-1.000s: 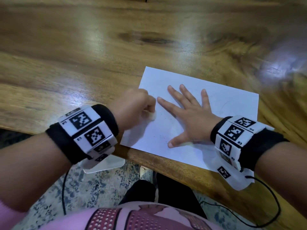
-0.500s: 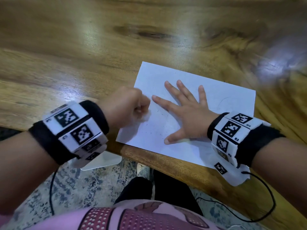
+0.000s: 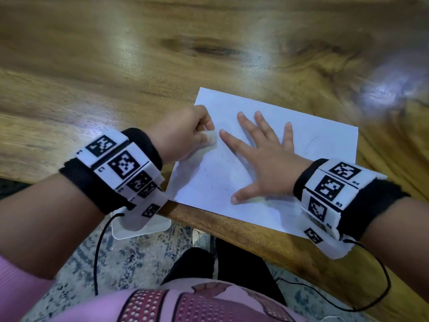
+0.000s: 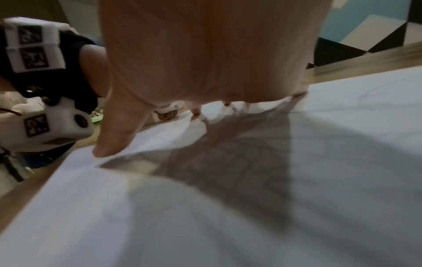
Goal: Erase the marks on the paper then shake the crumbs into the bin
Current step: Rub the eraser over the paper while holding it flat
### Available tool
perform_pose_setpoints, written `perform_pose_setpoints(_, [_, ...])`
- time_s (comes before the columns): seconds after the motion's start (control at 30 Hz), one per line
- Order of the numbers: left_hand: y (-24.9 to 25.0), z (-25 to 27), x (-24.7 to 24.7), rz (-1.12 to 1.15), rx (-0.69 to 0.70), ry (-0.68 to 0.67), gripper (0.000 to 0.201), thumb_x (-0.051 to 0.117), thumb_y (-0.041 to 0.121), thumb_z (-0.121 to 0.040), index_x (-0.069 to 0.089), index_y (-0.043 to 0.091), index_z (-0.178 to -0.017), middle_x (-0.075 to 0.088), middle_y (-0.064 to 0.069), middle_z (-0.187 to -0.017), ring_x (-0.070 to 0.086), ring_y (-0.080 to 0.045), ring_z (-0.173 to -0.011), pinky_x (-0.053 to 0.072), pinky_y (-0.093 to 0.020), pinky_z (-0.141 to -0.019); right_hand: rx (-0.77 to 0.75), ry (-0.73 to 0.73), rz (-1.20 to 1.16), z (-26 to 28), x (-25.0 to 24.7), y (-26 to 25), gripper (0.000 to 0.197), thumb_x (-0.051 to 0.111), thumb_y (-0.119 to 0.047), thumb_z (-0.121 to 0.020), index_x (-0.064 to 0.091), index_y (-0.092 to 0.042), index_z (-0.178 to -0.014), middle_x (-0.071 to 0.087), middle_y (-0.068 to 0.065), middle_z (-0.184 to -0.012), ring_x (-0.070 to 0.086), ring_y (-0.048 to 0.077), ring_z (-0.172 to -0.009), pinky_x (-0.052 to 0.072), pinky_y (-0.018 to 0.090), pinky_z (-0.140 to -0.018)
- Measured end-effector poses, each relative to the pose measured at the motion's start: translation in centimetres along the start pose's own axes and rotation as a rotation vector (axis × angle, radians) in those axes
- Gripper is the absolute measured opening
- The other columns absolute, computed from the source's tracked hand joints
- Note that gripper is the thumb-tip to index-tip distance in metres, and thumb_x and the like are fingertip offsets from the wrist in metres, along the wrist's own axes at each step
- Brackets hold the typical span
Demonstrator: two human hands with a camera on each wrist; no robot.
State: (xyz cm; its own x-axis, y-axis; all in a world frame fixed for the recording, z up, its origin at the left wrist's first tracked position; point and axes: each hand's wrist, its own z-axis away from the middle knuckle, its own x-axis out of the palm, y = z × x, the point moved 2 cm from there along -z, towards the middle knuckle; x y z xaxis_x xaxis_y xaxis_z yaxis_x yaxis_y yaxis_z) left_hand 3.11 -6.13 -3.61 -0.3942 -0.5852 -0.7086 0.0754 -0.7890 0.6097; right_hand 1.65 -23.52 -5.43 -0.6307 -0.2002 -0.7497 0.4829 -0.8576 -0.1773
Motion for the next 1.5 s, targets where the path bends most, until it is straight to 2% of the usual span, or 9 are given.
perform_pose_setpoints(0.2, [-0.5,0.0,0.7,-0.104,-0.045,0.065,0.017,0.062,0.026,-0.080,0.060,0.013,-0.091,0.043,-0.005,-0.100,0.044,-0.024,-0.106,0.034,-0.028,-0.086,-0.002,-0.033,0.104,1.0,1.4,-2.5,0.139,0.062,-0.081,-0.056,-0.037,-0.028,-0.138,-0.049,0.012,-0.141,-0.045,0.031,-0.130,-0.009,0.078,-0.096])
perform_pose_setpoints(0.43, [0.4,-0.2,0.5,-0.033,-0.077,0.130,0.019,0.058,0.022,-0.084,0.058,0.012,-0.100,0.038,-0.010,-0.126,0.032,-0.024,-0.122,0.022,-0.021,-0.092,0.035,0.027,0.104,0.9,1.3,-2.7,0.133,0.061,-0.071,-0.063,-0.033,-0.021,-0.141,-0.041,0.018,-0.146,-0.037,0.032,-0.135,-0.002,0.077,-0.100])
perform_pose_setpoints(0.67, [1.2,-2.0,-0.5,-0.045,-0.025,0.100,0.007,0.057,0.022,-0.086,0.053,0.018,-0.089,0.037,-0.002,-0.100,0.038,-0.016,-0.084,0.031,-0.024,-0.067,0.099,0.044,0.052,0.0,-0.1,-0.1,0.128,0.061,-0.073,-0.064,-0.025,-0.026,-0.145,-0.039,0.013,-0.148,-0.035,0.028,-0.137,-0.001,0.074,-0.103])
perform_pose_setpoints(0.8, [0.5,-2.0,-0.9,-0.084,0.023,0.134,0.009,0.063,0.019,-0.081,0.059,0.014,-0.088,0.041,-0.001,-0.092,0.040,-0.017,-0.080,0.031,-0.027,-0.073,0.106,0.075,0.025,-0.2,-0.3,0.1,0.121,0.056,-0.078,-0.065,-0.019,-0.031,-0.147,-0.034,0.009,-0.151,-0.031,0.025,-0.140,-0.002,0.072,-0.104])
perform_pose_setpoints(0.97, [1.0,-2.0,-0.5,-0.140,0.040,0.109,0.012,0.070,0.020,-0.075,0.066,0.013,-0.083,0.051,0.005,-0.065,0.049,-0.016,-0.072,0.032,-0.021,-0.054,0.130,0.125,0.010,-0.9,-0.8,0.0,0.110,0.052,-0.081,-0.065,-0.014,-0.046,-0.144,-0.021,0.004,-0.154,-0.019,0.025,-0.142,0.003,0.073,-0.103])
perform_pose_setpoints(1.07, [1.7,-2.4,-0.5,-0.172,0.041,0.138,0.011,0.069,0.019,-0.076,0.068,0.012,-0.085,0.055,0.000,-0.071,0.051,-0.016,-0.073,0.034,-0.022,-0.060,0.139,0.133,0.004,-1.1,-0.9,-0.1,0.113,0.057,-0.080,-0.062,-0.014,-0.047,-0.144,-0.019,0.003,-0.154,-0.017,0.026,-0.141,0.006,0.075,-0.101])
perform_pose_setpoints(1.2, [0.8,-0.2,-0.1,-0.214,0.092,0.003,0.009,0.071,0.017,-0.073,0.068,0.012,-0.080,0.064,-0.001,-0.069,0.052,-0.012,-0.061,0.033,-0.005,-0.051,0.138,0.107,-0.011,-1.1,-0.9,-0.1,0.113,0.058,-0.079,-0.063,-0.015,-0.047,-0.143,-0.026,-0.002,-0.153,-0.021,0.025,-0.141,0.003,0.075,-0.101])
perform_pose_setpoints(1.33, [1.1,-0.3,-0.3,-0.203,0.117,-0.021,0.010,0.069,0.012,-0.074,0.067,0.013,-0.084,0.061,-0.001,-0.066,0.053,-0.016,-0.065,0.035,-0.022,-0.053,0.127,0.104,-0.007,-1.2,-0.9,0.0,0.114,0.057,-0.080,-0.063,-0.017,-0.047,-0.143,-0.027,-0.002,-0.153,-0.021,0.026,-0.141,0.002,0.075,-0.101])
perform_pose_setpoints(1.5, [2.1,-2.6,-0.5,-0.169,0.070,0.114,0.007,0.067,0.014,-0.077,0.067,0.009,-0.082,0.052,0.001,-0.063,0.050,-0.018,-0.068,0.030,-0.021,-0.060,0.145,0.128,-0.031,-1.3,-0.8,0.2,0.121,0.059,-0.080,-0.061,-0.018,-0.039,-0.145,-0.026,-0.005,-0.154,-0.020,0.022,-0.142,0.001,0.073,-0.102])
